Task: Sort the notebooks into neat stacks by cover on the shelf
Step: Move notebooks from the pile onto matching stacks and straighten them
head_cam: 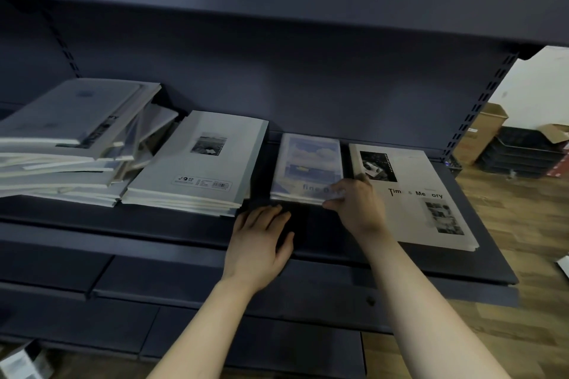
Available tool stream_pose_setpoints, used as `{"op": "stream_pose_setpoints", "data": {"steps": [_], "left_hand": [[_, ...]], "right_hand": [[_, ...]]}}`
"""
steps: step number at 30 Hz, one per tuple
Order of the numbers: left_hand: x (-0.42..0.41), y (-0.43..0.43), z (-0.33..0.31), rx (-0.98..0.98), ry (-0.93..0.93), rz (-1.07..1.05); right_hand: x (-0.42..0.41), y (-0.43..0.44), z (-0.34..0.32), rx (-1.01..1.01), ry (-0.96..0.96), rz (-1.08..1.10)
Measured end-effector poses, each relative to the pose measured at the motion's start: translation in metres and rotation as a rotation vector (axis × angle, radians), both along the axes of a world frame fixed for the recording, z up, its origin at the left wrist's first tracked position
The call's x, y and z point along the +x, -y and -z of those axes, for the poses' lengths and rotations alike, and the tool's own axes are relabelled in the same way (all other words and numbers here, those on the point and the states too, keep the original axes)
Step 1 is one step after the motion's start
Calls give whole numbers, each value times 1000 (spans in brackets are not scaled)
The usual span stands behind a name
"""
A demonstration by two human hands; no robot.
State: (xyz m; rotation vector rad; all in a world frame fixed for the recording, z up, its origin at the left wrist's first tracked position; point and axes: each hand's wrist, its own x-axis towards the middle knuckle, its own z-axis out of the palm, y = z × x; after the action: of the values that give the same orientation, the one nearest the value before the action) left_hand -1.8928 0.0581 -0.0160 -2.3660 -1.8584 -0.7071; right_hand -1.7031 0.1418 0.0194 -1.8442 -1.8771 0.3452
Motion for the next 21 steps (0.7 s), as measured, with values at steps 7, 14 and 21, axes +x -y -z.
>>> {"op": "stream_pose_setpoints", "data": {"steps": [7, 14, 21], "left_hand": [[-14, -1, 1, -48, 6, 92], [-49, 10, 4, 29, -6, 110], [-83, 16, 8, 51, 14, 213]], "right_hand": [[-34, 3, -15, 71, -112, -184], [-109, 9, -17, -83, -453, -239], [-149, 3, -5, -182, -484, -86]]}}
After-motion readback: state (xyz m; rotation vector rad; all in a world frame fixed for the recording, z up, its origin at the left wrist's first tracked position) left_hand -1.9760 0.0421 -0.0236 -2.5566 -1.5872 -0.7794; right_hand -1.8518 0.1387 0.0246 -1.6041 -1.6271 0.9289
